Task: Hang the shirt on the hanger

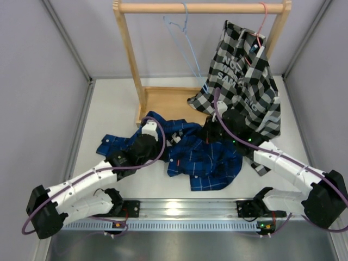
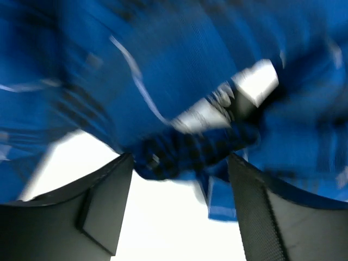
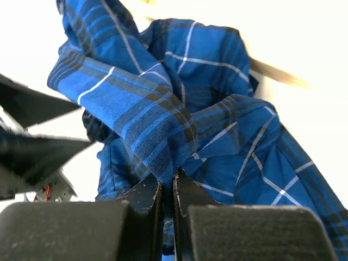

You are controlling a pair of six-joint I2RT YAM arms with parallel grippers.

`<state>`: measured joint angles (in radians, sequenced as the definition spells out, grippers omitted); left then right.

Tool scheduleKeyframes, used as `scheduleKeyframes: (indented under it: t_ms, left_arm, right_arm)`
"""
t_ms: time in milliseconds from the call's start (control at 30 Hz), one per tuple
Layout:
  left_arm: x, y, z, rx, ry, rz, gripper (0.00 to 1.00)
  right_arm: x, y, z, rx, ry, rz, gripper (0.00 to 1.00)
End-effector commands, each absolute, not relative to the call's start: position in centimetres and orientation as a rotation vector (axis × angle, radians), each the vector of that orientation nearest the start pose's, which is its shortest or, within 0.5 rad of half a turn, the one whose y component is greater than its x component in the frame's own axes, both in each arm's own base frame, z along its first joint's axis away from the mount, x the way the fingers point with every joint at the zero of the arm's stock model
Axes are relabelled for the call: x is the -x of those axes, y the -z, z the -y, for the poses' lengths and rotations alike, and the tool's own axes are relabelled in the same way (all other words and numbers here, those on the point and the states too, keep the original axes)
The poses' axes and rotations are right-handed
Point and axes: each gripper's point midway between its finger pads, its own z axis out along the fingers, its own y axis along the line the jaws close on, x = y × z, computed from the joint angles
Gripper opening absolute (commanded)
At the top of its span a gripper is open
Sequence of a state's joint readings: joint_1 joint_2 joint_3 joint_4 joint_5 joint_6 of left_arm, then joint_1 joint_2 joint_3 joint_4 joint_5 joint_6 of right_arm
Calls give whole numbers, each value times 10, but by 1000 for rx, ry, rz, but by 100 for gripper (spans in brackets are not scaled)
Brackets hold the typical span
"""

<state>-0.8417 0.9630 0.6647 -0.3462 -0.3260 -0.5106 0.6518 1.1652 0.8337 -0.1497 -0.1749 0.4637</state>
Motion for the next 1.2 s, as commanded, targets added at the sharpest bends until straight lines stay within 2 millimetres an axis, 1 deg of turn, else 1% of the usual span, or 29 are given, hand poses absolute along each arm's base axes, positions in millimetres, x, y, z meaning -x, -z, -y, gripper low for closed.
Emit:
scheduleKeyframes:
  t_ms: [0,67,100,133,167,200,233,267,333,400,433,500,533,567,600,667,700,733,767,800,833,867,900,967,1000,1067,1100,1167]
  left_arm:
    - [-266,-179,174,48,256,-1969,72]
    - [-270,-177,170,56,208,-1967,70]
    - [-271,-175,171,53,195,-1969,68]
    - [-274,-168,172,38,165,-1989,67]
    - [-276,-165,172,24,146,-1994,64]
    - [-278,-165,175,13,138,-1997,55]
    - [-280,-157,178,-6,118,-2014,49]
    - [-282,-157,181,-23,114,-2013,42]
    - [-286,-155,184,-30,104,-2018,33]
    - [-288,-160,188,-35,116,-2005,30]
    - [-289,-164,188,-36,120,-1997,20]
    - [-290,-171,189,-41,124,-1981,11]
    - [-291,-180,190,-39,141,-1966,8]
    - [-290,-184,190,-49,148,-1957,1]
    - [-290,-189,191,-55,158,-1948,0]
    - [-288,-205,195,-72,205,-1922,0]
    - [-286,-210,196,-78,226,-1917,0]
    - [-283,-215,197,-91,243,-1921,0]
    - [-282,-227,204,-100,289,-1917,0]
    - [-281,-231,205,-97,302,-1926,0]
    - [-278,-226,204,-111,277,-1969,0]
    - [-277,-227,205,-105,279,-1989,0]
    - [-279,-240,210,-104,299,-1988,0]
    - [-277,-231,214,-131,274,-2055,0]
    - [-278,-235,220,-140,295,-2066,0]
    - [-276,-234,225,-141,321,-2083,0]
    - [-276,-236,230,-140,347,-2085,0]
    - [-275,-238,234,-123,377,-2089,0]
  right_arm:
    - [-260,-208,-264,395,-892,-2082,1]
    - [-258,-208,-263,404,-892,-2079,1]
    - [-257,-208,-263,408,-892,-2079,1]
    - [-257,-208,-262,409,-891,-2079,1]
    - [-256,-208,-263,415,-896,-2078,1]
    - [-255,-210,-263,416,-903,-2072,1]
    - [-254,-211,-264,425,-909,-2070,1]
    - [-253,-212,-265,427,-919,-2068,1]
    - [-253,-215,-264,429,-918,-2060,1]
    - [-252,-217,-263,432,-920,-2051,1]
    - [-251,-218,-264,435,-924,-2048,1]
    - [-250,-215,-263,446,-924,-2053,1]
    - [-250,-212,-263,452,-921,-2059,2]
    - [-248,-207,-262,461,-916,-2067,2]
    - [-248,-205,-262,462,-915,-2071,3]
    - [-247,-198,-263,479,-922,-2088,9]
    - [-246,-193,-265,488,-929,-2107,17]
    - [-245,-191,-267,499,-938,-2114,23]
    - [-242,-192,-269,520,-958,-2116,30]
    - [-242,-191,-270,525,-961,-2123,36]
    - [-239,-191,-269,532,-958,-2130,39]
    - [-239,-194,-268,532,-956,-2124,42]
    - [-238,-201,-266,529,-956,-2103,48]
    - [-235,-208,-262,524,-945,-2087,52]
    - [-233,-217,-258,520,-943,-2059,57]
    - [-231,-220,-251,509,-910,-2053,62]
    - [-229,-225,-248,503,-898,-2038,65]
    - [-231,-218,-236,480,-824,-2068,66]
